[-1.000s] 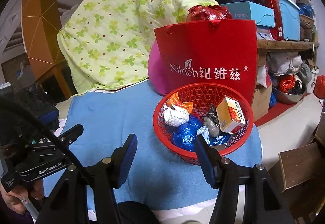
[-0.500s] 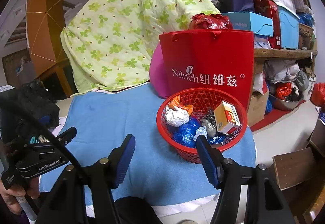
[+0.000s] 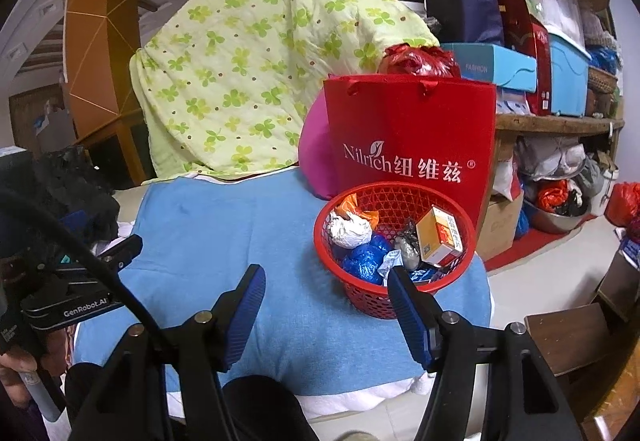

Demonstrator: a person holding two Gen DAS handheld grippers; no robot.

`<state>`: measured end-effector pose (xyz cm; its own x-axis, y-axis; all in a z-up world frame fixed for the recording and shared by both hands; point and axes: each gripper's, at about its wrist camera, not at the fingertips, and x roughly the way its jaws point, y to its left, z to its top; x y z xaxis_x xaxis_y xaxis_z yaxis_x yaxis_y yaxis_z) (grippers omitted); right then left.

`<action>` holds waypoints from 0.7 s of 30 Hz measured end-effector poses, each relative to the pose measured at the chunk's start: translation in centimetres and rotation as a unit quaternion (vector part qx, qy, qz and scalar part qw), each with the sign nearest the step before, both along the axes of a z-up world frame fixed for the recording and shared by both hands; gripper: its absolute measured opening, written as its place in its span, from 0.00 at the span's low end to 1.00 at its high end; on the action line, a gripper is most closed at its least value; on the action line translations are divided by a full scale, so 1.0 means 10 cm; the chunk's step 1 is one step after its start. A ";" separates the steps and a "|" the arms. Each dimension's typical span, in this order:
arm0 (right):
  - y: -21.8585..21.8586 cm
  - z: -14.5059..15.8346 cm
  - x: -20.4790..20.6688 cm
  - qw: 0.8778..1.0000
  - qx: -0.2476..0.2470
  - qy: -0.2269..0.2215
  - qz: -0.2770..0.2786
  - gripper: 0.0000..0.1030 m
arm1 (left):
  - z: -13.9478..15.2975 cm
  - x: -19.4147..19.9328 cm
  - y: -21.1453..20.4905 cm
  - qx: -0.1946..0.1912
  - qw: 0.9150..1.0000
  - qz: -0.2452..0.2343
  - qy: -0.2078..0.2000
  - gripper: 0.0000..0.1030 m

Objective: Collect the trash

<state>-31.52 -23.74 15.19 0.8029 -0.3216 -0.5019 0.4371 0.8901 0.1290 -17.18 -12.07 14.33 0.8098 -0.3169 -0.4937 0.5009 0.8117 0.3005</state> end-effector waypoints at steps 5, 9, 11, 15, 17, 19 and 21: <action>0.10 0.10 -0.12 1.000 -0.018 -0.007 0.000 0.68 | 0.07 -0.11 0.06 -0.009 1.000 -0.007 0.002 0.93; 0.14 0.16 -0.20 1.000 -0.026 -0.013 -0.002 0.68 | 0.12 -0.22 0.07 -0.004 1.000 -0.011 -0.010 0.94; 0.16 0.19 -0.23 0.999 -0.027 -0.016 -0.003 0.68 | 0.14 -0.28 0.07 0.003 1.000 -0.008 -0.022 0.96; 0.19 0.25 -0.30 0.999 -0.034 -0.020 -0.004 0.68 | 0.19 -0.41 0.08 0.011 0.999 -0.015 -0.046 0.97; 0.20 0.26 -0.34 0.999 -0.037 -0.020 -0.005 0.68 | 0.22 -0.44 0.10 0.008 0.999 -0.016 -0.043 0.97; 0.21 0.27 -0.38 0.999 -0.040 -0.020 -0.007 0.68 | 0.24 -0.46 0.11 0.008 0.999 -0.013 -0.044 0.97; 0.21 0.28 -0.43 0.999 -0.042 -0.022 -0.010 0.68 | 0.26 -0.48 0.12 0.009 0.999 -0.009 -0.047 0.97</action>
